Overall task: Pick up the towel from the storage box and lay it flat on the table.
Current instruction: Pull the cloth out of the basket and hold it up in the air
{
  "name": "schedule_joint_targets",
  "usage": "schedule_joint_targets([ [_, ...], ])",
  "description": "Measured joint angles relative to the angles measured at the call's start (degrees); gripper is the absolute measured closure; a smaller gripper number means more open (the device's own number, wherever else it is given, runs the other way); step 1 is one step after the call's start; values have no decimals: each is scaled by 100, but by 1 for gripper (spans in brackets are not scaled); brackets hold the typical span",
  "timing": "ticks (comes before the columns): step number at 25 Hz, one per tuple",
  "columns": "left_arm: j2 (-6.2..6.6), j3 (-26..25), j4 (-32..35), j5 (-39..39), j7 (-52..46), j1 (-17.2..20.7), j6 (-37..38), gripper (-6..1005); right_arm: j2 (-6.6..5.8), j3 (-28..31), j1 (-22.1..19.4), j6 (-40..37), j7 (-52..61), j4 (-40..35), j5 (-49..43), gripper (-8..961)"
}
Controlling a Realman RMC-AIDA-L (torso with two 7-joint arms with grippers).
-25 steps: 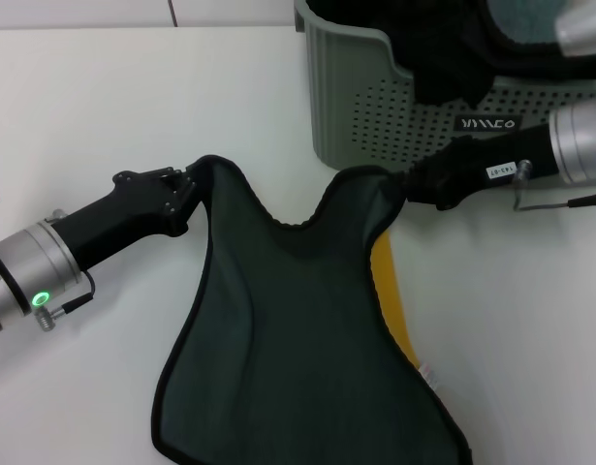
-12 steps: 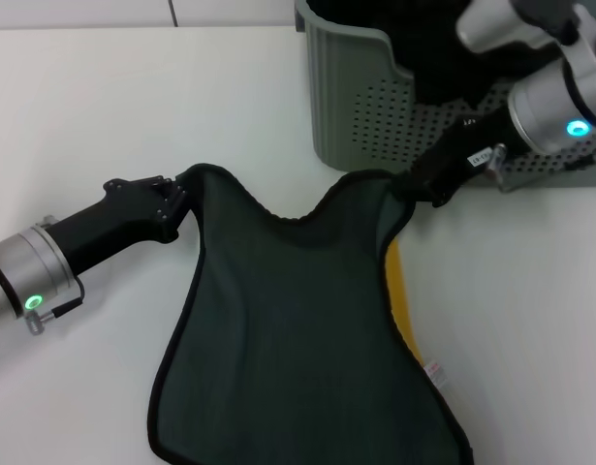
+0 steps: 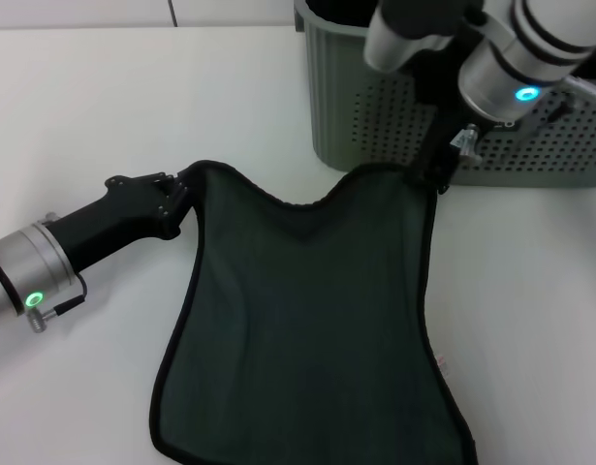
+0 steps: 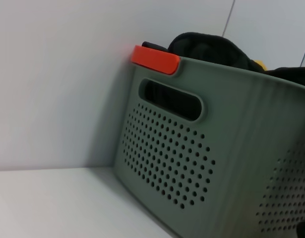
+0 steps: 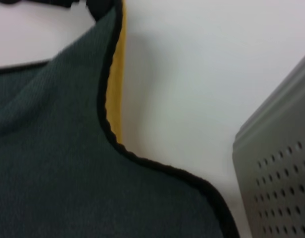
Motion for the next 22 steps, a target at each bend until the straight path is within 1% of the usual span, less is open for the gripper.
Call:
schedule_joint_targets([
  [3,-9,1,2,46,-5,-25,0,982,0,-214,195,-113,22,286,-118,838],
  [5,-9,2,62,178,-20,-45,-2,981,1,-444,228,-269,74,389,-165,836],
  [8,-26,2,352,564,-106,-37,-93,979,1,-794,225,-513,203,475,-184,833],
  [11,-55,-1,577,711,-131,-16,-202,976,0,-921,161,-610,277,494,-192,830],
  [15,-86,2,794,783,-105,-14,-506,972,-3,-929,71,-676,391,494,-201,826],
  [19,-136,1,914,1010,-174,-102,-910,968,-6,-1120,-47,-702,552,417,-201,821],
  [22,-164,4,938,1043,-390,-181,-1308,966,-8,-1188,-214,-758,666,203,-215,818],
])
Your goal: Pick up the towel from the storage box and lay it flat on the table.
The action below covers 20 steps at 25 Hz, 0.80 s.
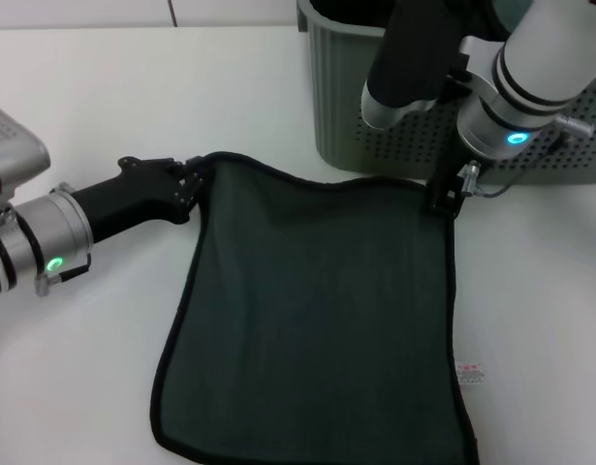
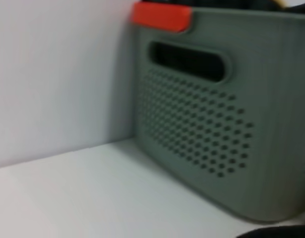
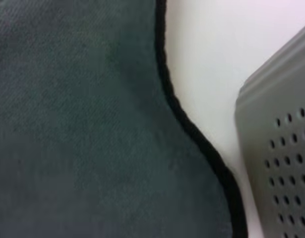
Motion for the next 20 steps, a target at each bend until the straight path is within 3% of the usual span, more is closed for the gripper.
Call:
schedule_joint_targets([
  [1,-4,0,2,2,-67,-12,-63,965,-1,-1,-61,-8,18,-103,-5,817],
  [4,-21,-5,8,7,-180,-4,-122,962,0,-6,-380,-6,84,-673,-127,681],
  [6,-32,-14,12,8,-188,12,-122,891,1,-21,-705,85,111,-1297,-285,591],
  [9,-67,-48,212,6,-194,212,-89,784,0,-25,-946,175,122,-1796,-328,528],
  [12,-79,-39,492,7,-300,494,114,576,0,-14,-1355,231,12,-2615,-291,466],
  [17,-31,-58,867,-126,-354,1079,907,383,-1,0,-2347,-98,-708,-3912,435,361],
  [20,31,-66,1073,-204,-92,1392,1956,262,-12,188,-3064,-301,-1584,-4440,1319,153],
])
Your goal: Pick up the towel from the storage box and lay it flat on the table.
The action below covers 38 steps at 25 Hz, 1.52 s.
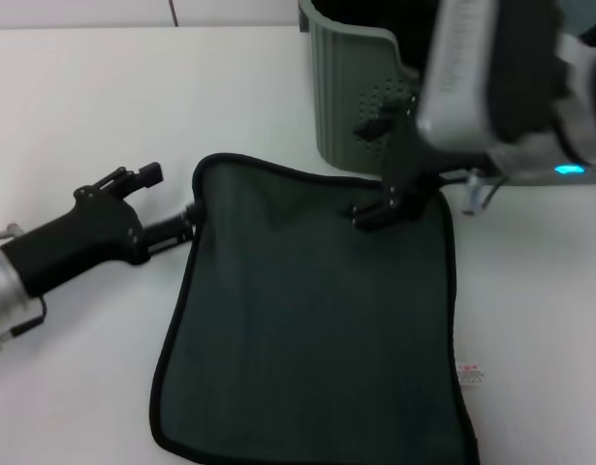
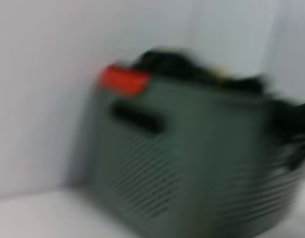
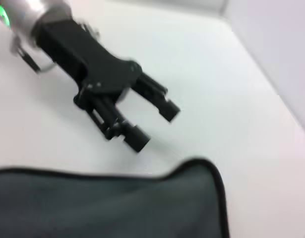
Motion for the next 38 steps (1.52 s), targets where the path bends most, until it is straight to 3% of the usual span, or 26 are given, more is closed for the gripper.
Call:
schedule_joint_targets([
  [3,53,-72,39,-3,267,65,964,140,-21,324,-597,16,-997,-228,1046,109],
  [7,177,-275,-5,49,629,35,2253,117,-42,967,-1123,692,-2395,-174,2695,65],
  [12,260,-278,2,56,638,-51,2874,105,-49,1853,-1261,2141,-3534,576,4250,65],
  [17,272,-249,42,129,662,-129,3331,105,-49,2294,-1151,3034,-4278,1484,5014,65],
  [26,291,-240,52,217,702,-207,3840,104,-54,2284,-1184,3227,-5091,2150,5273,65],
  [38,251,-257,54,232,776,-156,3942,104,-48,2305,-1171,3242,-5525,2629,5387,65],
])
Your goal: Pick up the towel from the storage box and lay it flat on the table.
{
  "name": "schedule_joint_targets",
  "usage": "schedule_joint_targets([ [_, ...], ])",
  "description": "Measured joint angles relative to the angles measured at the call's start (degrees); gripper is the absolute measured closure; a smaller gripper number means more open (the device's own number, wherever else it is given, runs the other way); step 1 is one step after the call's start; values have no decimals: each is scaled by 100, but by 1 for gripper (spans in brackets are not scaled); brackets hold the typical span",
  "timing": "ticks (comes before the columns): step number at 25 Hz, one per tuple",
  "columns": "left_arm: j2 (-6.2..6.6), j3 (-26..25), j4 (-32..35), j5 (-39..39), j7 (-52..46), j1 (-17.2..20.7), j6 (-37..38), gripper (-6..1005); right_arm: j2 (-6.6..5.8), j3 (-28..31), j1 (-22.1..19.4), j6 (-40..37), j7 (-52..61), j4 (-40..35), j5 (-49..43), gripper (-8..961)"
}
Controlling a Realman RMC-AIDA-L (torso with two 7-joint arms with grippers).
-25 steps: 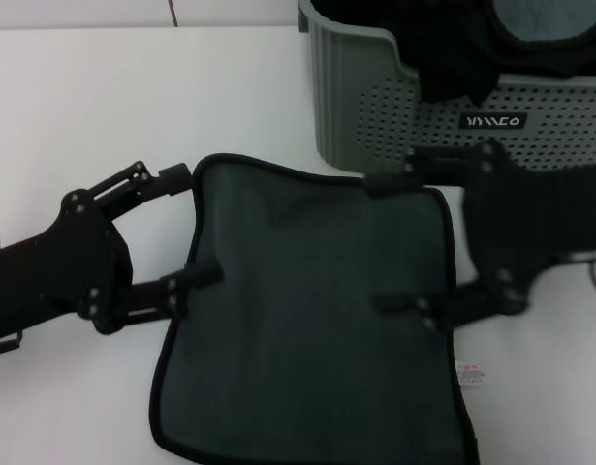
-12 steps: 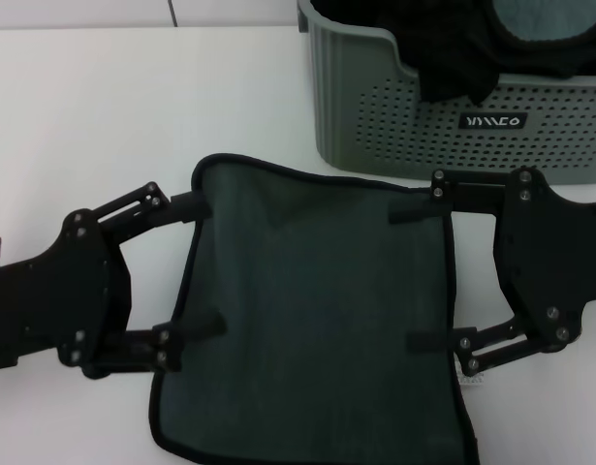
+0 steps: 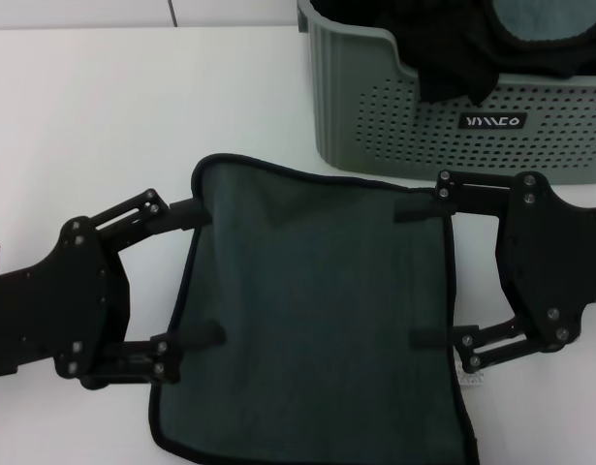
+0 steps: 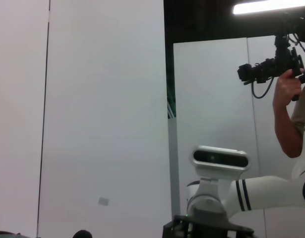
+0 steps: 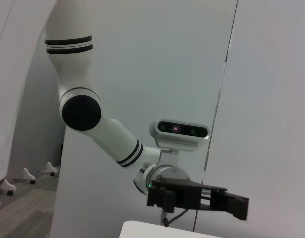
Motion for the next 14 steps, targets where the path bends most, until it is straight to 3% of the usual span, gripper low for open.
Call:
schedule_joint_targets([
  [14,-26,-23,0,-43,4,2,24,104,6,-22,-15,6,-286,321,52,65],
])
